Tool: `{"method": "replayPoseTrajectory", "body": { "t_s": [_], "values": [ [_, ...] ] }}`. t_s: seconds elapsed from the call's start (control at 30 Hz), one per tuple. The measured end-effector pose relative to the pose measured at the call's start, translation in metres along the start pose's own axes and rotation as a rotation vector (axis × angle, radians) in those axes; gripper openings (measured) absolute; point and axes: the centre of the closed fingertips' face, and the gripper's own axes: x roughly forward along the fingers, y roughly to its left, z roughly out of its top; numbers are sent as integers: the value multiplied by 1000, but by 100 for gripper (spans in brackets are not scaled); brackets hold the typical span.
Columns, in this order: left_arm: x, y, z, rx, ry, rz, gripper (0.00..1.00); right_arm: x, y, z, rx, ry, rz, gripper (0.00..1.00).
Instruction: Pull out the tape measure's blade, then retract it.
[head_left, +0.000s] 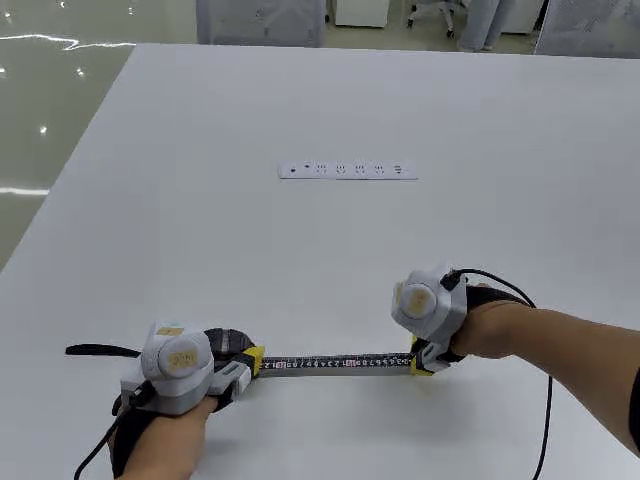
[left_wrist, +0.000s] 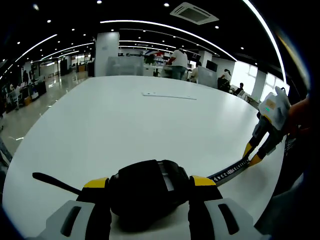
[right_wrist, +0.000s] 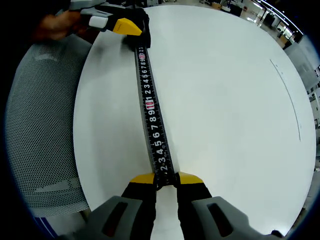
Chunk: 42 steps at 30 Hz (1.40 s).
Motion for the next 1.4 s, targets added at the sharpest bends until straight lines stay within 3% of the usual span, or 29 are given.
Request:
{"method": "replayPoseTrajectory", "body": {
  "t_s": [1.4],
  "values": [
    [0, 0, 0, -6, 5, 2, 58, 3, 3, 13, 4, -4, -4, 11]
  ]
}}
